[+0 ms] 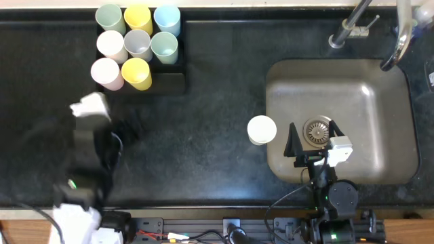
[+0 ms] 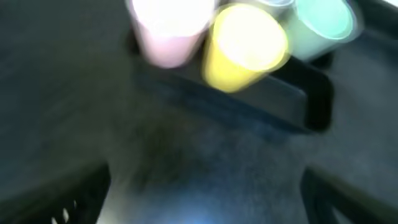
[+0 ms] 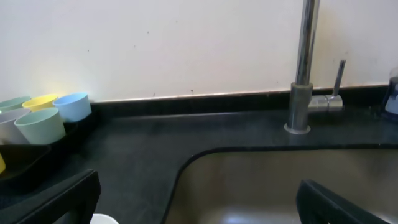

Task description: Store Cups

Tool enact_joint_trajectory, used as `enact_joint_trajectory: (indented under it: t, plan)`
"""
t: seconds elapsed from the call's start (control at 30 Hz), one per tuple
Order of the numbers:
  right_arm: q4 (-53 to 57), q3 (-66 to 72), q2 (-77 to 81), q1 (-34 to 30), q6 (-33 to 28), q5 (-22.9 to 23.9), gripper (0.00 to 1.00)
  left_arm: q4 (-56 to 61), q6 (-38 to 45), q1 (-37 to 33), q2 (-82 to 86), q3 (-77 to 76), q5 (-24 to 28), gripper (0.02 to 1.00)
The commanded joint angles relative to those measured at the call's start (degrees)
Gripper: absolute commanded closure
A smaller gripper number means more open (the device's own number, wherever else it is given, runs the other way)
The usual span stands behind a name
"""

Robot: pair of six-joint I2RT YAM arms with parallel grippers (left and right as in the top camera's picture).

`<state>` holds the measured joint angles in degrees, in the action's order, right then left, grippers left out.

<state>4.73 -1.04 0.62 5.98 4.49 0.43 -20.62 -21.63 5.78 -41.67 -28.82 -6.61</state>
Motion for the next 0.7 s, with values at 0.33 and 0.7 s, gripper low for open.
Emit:
enact_joint_trajectory:
  t: [0.33,0.7]
  plan:
    - [-0.28,0.76,-0.42,-0.44,0.24,0.04,0.005,19.63,20.37,0.2,35.8,26.82,5.49,0.02]
    - [-0.28,0.76,-0.42,-0.44,0.24,0.04,0.003,15.8,24.63,0.2,41.57,28.37,5.7,0.02]
